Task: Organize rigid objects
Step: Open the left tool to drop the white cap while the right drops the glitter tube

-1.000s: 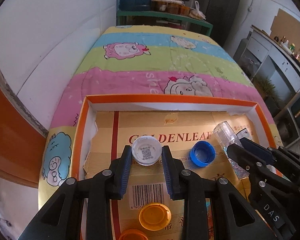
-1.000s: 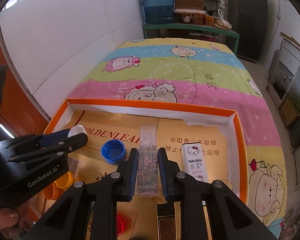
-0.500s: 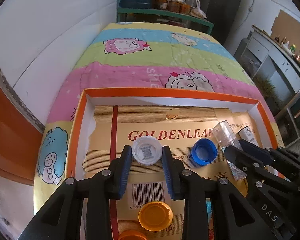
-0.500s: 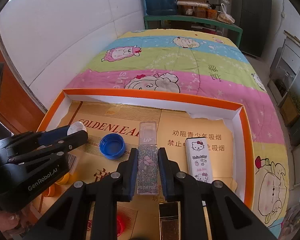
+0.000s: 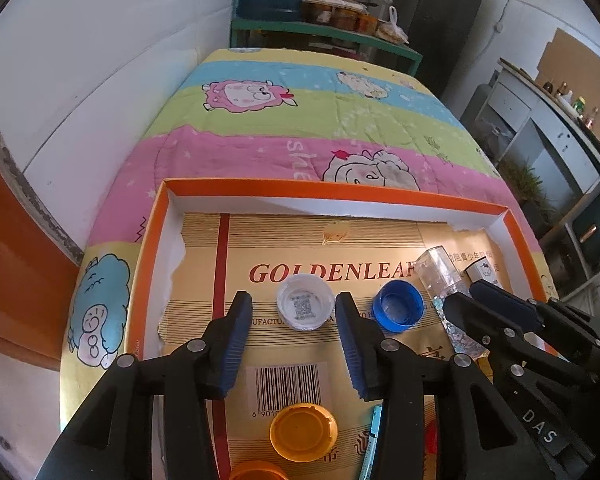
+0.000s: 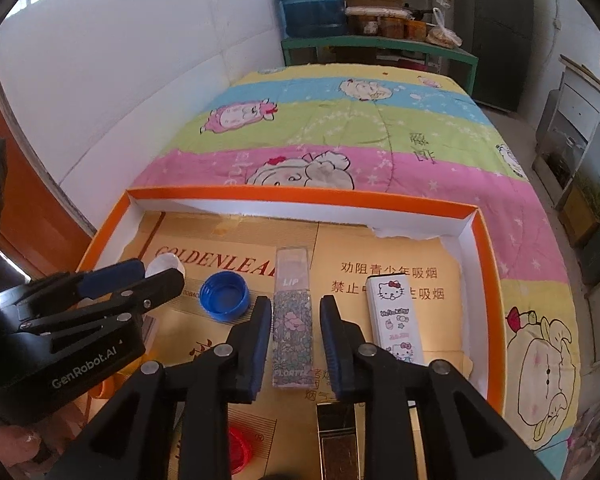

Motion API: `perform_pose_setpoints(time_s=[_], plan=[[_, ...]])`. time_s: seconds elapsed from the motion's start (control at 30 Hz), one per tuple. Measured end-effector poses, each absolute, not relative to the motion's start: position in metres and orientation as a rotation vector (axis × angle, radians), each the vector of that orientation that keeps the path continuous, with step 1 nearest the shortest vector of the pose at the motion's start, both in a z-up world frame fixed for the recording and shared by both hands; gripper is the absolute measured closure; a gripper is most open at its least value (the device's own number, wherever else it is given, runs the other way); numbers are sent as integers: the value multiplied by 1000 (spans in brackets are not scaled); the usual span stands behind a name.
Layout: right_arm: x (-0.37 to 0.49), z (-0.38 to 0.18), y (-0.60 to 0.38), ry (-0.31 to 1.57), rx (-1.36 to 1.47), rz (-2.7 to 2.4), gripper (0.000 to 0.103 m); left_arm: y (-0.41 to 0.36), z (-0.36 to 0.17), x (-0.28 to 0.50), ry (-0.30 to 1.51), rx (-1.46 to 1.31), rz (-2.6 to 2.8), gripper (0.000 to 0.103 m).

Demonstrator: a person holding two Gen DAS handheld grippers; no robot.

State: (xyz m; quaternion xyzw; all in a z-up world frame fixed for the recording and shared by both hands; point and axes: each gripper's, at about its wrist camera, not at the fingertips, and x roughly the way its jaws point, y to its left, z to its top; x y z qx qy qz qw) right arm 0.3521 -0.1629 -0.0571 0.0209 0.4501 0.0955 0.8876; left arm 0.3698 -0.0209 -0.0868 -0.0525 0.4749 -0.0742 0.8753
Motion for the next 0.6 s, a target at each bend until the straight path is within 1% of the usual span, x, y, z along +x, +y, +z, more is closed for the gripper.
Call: perform_pose_setpoints(time_s=[0.07, 0.13, 0.2, 0.37, 0.43, 0.5, 0.6], plan=[[350, -56, -164, 930, 49, 192, 74, -20, -86, 369, 991, -116, -157, 58], [348, -54, -164, 924, 52, 186, 68, -20, -84, 367, 986, -121, -161, 58], [345, -52, -165, 915, 55, 183, 65, -19, -82, 365, 977, -127, -164, 57], [340, -47, -167, 897, 60, 177, 60, -21, -76, 360, 959, -122, -171, 55], [338, -46, -167, 891, 57, 168, 55, -21, -74, 358, 950, -125, -177, 53], [337, -44, -168, 882, 57, 160, 51, -21, -71, 355, 941, -122, -174, 53], [334, -41, -169, 871, 56, 152, 50, -21, -68, 352, 928, -121, -170, 53]])
